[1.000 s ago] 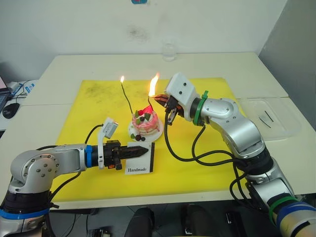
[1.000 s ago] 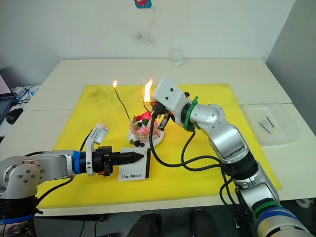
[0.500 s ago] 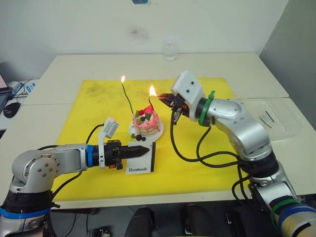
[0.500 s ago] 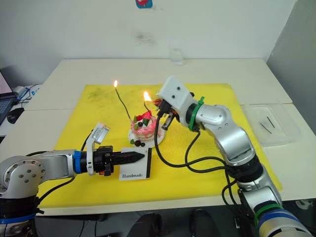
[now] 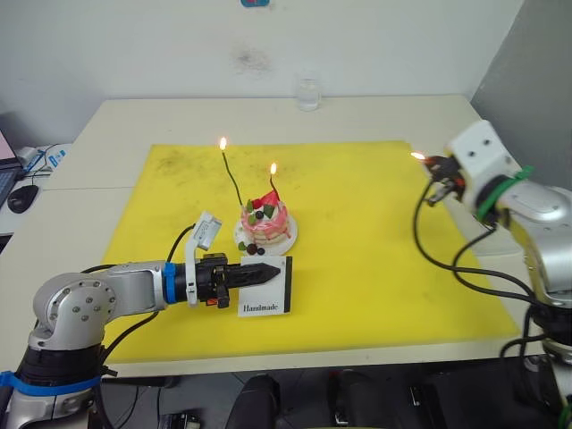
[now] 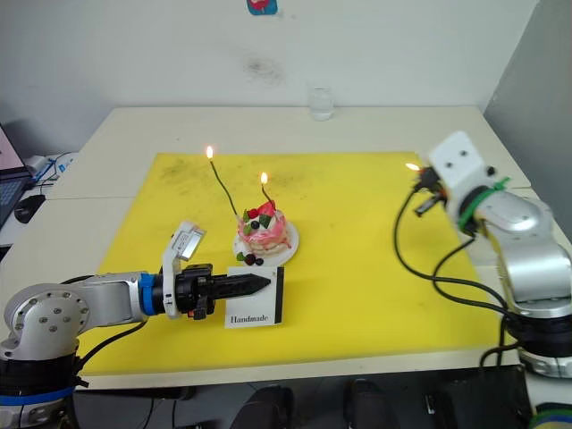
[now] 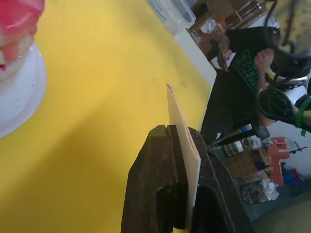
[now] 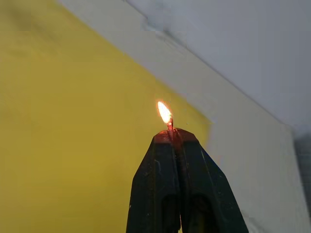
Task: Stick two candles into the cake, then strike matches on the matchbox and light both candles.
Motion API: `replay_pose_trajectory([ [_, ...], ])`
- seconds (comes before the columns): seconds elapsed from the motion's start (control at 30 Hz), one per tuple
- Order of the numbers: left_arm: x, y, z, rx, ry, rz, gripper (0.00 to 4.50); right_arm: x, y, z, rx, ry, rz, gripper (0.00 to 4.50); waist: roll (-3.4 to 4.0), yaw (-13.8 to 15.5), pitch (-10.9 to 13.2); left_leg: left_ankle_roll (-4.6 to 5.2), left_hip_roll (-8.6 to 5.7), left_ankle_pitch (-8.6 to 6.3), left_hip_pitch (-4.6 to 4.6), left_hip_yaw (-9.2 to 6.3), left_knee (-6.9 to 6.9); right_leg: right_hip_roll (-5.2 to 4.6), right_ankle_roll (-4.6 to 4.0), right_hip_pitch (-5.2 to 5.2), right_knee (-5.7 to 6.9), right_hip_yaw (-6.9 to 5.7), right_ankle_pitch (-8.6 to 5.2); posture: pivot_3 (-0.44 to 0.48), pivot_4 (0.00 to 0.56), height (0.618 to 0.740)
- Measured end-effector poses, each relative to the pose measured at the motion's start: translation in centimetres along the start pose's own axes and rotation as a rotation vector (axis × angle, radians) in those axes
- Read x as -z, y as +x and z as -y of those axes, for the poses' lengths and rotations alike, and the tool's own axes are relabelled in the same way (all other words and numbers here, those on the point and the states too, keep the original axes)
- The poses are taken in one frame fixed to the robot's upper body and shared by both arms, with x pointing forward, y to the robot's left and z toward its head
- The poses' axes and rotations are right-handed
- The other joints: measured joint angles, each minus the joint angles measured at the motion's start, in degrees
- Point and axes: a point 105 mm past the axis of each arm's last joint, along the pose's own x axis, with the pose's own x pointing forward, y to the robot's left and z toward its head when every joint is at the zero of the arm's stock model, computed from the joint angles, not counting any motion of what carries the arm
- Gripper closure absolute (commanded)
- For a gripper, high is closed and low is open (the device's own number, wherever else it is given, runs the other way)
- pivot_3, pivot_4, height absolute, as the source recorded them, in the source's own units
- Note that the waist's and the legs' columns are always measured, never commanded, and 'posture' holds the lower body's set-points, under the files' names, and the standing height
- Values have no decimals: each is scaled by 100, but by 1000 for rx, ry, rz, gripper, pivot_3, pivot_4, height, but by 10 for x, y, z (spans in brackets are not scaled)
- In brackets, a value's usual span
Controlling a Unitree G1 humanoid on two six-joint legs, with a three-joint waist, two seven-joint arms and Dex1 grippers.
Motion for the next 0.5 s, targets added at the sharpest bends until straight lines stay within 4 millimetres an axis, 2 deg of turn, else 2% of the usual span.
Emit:
replay_pose_trajectory([
  [0.2,1,6,0,-2,-6,21,4500,46,-18,31,147,8,-138,4464,0,-25,0,0,2,0,4,9,2,2,1,0,4,9,0,0,150,740],
  [0.3,4,9,0,-4,-17,30,4500,64,-23,32,168,45,-184,4464,0,-28,0,0,2,0,6,15,3,4,3,0,4,16,2,0,150,740],
  [0.4,4,11,0,-3,-16,37,4500,71,-21,31,172,72,-198,4464,0,-26,0,0,0,0,6,18,7,4,7,0,5,21,4,0,150,740],
  [0.5,3,12,-1,-13,-12,51,4500,82,-21,36,203,78,-228,3856,0,-12,0,0,-3,0,5,22,10,4,9,1,4,28,5,0,150,740],
])
